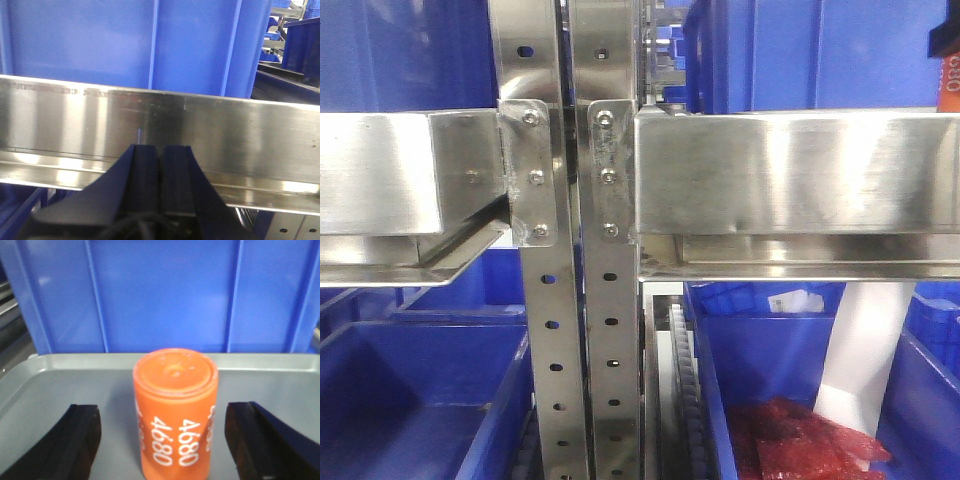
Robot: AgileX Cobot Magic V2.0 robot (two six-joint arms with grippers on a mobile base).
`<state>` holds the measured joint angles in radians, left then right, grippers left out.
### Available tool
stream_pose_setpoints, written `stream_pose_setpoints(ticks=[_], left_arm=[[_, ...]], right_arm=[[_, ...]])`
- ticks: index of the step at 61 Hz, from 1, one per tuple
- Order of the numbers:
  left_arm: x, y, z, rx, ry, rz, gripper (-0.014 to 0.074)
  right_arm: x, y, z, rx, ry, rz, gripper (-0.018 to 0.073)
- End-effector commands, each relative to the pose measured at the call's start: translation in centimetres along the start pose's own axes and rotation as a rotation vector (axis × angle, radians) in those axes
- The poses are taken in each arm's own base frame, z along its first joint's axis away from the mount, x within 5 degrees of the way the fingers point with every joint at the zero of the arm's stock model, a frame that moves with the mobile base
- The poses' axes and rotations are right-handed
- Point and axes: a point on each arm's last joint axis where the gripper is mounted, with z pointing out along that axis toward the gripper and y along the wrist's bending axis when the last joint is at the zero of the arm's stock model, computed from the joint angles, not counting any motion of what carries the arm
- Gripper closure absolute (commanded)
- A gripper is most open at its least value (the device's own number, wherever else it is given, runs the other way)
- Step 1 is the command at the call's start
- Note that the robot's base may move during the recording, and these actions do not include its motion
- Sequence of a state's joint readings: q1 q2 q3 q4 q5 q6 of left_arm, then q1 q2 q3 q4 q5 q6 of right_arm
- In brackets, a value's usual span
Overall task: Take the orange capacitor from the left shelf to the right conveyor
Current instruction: 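Close the right gripper around the orange capacitor and lift it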
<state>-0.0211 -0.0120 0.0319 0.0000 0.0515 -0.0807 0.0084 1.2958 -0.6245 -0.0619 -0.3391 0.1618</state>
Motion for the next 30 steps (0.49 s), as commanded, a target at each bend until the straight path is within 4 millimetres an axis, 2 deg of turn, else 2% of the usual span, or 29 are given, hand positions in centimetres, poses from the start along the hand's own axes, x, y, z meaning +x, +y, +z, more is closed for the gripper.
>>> stream_pose_setpoints(ticks=[1,15,30], left_arm=[[-1.4,-0.1,-0.3,0.013,-0.123,-0.002,0.0701],[-1.4,-0.1,-0.3,0.013,-0.123,-0.002,0.0701],[-1.4,-0.1,-0.3,0.013,-0.123,-0.002,0.0701]], right_arm=[[-2.4,0.2,0.2,-0.023,-0.146,-0.007,-0.0049],[-2.4,0.1,1.8,-0.021,-0.14,-0.006,-0.0049],[-2.3,-1.4,3.2,0.024,-0.126,-0.007,-0.0047]])
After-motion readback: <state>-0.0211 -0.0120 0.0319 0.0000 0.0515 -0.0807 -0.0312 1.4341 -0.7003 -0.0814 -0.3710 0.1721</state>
